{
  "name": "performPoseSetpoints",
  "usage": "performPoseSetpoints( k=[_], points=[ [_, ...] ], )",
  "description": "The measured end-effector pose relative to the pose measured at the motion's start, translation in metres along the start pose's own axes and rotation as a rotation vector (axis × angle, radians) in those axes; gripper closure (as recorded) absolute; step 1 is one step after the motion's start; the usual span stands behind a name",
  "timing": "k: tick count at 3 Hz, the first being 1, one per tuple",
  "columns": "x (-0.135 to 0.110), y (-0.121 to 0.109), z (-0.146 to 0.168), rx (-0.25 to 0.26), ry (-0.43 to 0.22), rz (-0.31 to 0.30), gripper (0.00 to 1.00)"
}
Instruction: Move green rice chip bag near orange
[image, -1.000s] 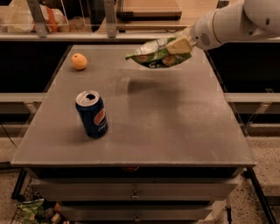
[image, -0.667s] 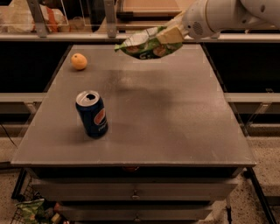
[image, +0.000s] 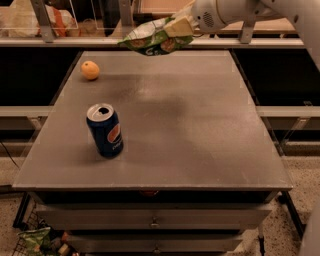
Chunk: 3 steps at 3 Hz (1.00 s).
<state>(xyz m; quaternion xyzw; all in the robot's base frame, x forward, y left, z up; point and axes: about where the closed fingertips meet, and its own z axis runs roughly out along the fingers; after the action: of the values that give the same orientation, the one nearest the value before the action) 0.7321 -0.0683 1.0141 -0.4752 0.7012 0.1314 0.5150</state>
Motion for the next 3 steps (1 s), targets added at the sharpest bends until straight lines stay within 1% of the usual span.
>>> performPoseSetpoints(
  k=[1, 2, 3],
  points=[
    [0.007, 0.0, 0.03, -0.032, 0.01, 0.026, 1.0],
    [0.013, 0.014, 0.056, -0.083, 0.022, 0.054, 1.0],
    [0.009, 0.032, 0.079, -0.137, 0.039, 0.056, 1.0]
  ],
)
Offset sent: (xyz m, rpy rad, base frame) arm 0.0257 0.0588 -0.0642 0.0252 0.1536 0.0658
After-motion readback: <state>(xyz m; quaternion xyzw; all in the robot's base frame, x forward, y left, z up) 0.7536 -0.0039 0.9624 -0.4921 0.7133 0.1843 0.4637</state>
